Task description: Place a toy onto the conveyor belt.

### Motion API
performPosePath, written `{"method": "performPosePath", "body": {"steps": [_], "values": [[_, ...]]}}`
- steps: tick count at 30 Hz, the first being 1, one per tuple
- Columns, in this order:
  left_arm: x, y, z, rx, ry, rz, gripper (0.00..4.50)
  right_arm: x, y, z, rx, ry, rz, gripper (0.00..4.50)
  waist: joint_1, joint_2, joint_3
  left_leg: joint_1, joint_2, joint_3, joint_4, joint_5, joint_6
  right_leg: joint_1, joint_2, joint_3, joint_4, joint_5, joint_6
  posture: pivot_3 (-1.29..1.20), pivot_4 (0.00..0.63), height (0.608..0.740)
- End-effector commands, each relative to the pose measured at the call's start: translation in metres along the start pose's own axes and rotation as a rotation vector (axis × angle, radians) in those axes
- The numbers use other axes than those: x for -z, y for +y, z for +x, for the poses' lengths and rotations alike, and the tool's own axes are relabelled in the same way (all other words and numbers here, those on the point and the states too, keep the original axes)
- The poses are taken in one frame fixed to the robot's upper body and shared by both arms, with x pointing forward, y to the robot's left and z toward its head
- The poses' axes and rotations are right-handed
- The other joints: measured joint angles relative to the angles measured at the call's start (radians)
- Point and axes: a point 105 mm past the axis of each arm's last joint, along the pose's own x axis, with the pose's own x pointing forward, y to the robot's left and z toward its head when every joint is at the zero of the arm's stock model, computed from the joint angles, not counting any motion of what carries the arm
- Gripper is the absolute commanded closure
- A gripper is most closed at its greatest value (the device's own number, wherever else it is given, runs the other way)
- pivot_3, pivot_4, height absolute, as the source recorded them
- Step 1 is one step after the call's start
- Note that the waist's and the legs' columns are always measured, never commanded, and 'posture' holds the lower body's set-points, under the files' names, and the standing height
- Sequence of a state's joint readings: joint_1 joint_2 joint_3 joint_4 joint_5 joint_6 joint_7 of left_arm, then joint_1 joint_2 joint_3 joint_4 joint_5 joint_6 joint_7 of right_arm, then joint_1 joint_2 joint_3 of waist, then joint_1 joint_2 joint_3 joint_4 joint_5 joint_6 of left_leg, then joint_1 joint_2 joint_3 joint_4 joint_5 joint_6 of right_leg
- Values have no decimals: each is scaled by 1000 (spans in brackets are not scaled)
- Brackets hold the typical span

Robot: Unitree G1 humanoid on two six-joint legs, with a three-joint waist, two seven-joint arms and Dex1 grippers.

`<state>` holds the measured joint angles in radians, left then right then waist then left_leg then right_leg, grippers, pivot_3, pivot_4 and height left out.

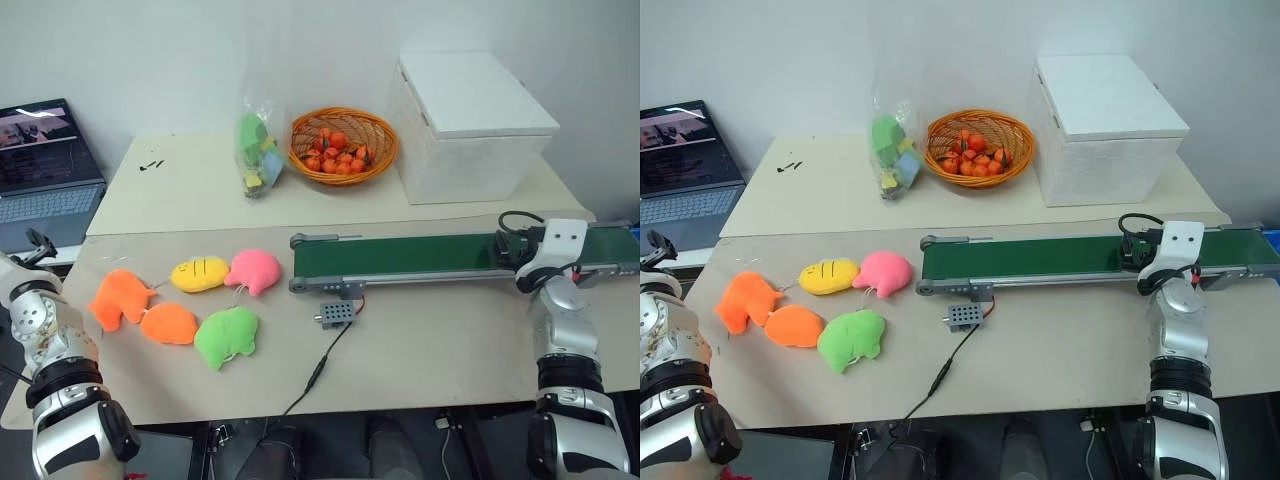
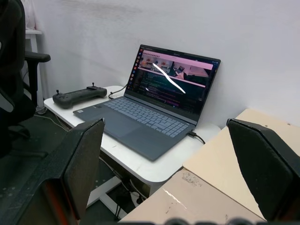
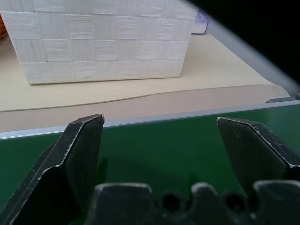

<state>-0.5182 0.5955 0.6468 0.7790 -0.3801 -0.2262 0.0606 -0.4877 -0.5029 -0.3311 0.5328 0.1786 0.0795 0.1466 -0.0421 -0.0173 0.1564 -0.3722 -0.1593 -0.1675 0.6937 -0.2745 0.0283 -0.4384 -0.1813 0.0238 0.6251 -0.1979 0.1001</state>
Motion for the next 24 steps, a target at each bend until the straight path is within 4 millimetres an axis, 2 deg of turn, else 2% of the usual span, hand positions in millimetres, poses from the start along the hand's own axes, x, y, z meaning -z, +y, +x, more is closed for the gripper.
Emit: {"method": "performPosePath", "body": {"steps": [1, 6, 8, 9, 12, 14, 16, 18, 21, 24], "values": [[-15, -6, 4, 17, -56, -11, 39, -18, -12, 0, 32, -55, -7, 0, 0, 0, 0, 0, 0, 0, 0, 0, 0, 0, 0, 0, 0, 0, 0, 0, 150, 740], [-8, -9, 4, 16, -28, -11, 39, -15, -12, 0, 38, -45, 28, 0, 1, 0, 0, 0, 0, 0, 0, 0, 0, 0, 0, 0, 0, 0, 0, 0, 150, 740], [-7, -10, 3, 17, -26, -12, 39, -18, -3, 2, 8, -51, 75, 0, 0, 0, 0, 0, 0, 0, 0, 0, 0, 0, 0, 0, 0, 0, 0, 0, 150, 740], [-6, -10, 3, 18, -23, -14, 39, -20, 8, 2, -44, -55, 59, 0, 0, 0, 0, 0, 0, 0, 0, 0, 0, 0, 0, 0, 0, 0, 0, 0, 150, 740], [0, -11, 1, 17, -4, -21, 39, -27, 59, -6, -307, -61, 144, 0, -6, 0, 0, 0, 1, 1, 0, 0, 0, -1, 1, 2, 0, 0, 0, 0, 150, 740], [0, -11, 1, 19, -4, -24, 39, -37, 102, -31, -592, -66, 200, 0, -5, 0, 0, 1, 2, 2, 0, 0, 0, -1, 2, 3, 0, 1, -1, 0, 150, 740], [0, -12, 1, 20, -6, -25, 39, -47, 132, -60, -832, -75, 230, 0, -2, 0, 0, 0, 3, 2, 0, -1, 0, -1, 3, 2, 0, 1, 0, 0, 150, 740], [0, -12, 1, 20, -5, -25, 39, -57, 160, -115, -1178, -97, 207, 0, 1, 0, 0, 0, 2, 2, 1, -2, 0, -1, 3, 3, 1, 1, 0, 0, 150, 740], [0, -13, 1, 22, -4, -23, 39, -62, 177, -167, -1478, -81, 183, 0, 15, 0, 0, -1, 2, 2, 2, -4, 2, -1, 3, 1, 0, 1, 1, 0, 150, 740], [1, -16, 1, 32, 1, -23, 39, -50, 191, -191, -1629, 5, 44, 0, 20, -2, -1, -1, 1, 4, 2, -5, 3, 0, 3, 2, -2, 2, 2, 0, 150, 740]]}}
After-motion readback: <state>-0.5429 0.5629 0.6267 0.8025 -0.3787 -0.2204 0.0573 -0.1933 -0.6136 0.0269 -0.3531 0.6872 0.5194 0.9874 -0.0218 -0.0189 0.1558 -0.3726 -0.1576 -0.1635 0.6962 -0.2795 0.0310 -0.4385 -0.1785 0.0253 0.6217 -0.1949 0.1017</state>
